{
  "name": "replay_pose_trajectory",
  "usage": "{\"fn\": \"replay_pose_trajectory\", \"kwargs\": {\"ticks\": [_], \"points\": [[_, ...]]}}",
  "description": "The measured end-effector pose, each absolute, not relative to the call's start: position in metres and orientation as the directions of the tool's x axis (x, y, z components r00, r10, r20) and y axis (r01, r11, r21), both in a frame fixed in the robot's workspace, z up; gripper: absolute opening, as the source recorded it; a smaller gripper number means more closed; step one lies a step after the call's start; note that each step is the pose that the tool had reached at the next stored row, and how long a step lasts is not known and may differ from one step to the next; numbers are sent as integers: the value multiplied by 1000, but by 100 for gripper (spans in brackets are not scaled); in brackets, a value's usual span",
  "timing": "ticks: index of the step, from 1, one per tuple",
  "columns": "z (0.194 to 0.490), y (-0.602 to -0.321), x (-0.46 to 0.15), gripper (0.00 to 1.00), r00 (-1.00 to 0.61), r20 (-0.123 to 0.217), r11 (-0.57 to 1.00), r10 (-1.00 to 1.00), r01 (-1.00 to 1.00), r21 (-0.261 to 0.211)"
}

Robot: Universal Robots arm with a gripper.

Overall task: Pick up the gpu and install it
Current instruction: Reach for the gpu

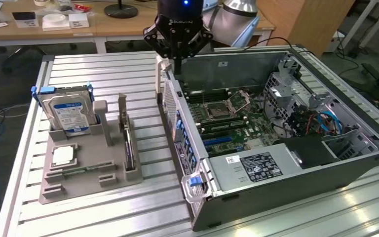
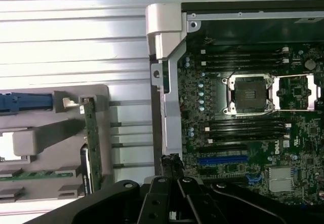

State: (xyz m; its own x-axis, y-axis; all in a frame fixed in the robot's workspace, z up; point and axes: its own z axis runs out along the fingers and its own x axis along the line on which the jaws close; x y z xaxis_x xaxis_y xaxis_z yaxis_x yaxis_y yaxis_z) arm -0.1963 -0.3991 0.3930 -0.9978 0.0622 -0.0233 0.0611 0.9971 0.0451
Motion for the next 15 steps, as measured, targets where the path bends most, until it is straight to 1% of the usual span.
{"fn": "replay_pose_trajectory", "kwargs": {"ticks": [15], "points": [[393, -404, -221, 11, -1000, -23, 999, 6, 5, 45]]}}
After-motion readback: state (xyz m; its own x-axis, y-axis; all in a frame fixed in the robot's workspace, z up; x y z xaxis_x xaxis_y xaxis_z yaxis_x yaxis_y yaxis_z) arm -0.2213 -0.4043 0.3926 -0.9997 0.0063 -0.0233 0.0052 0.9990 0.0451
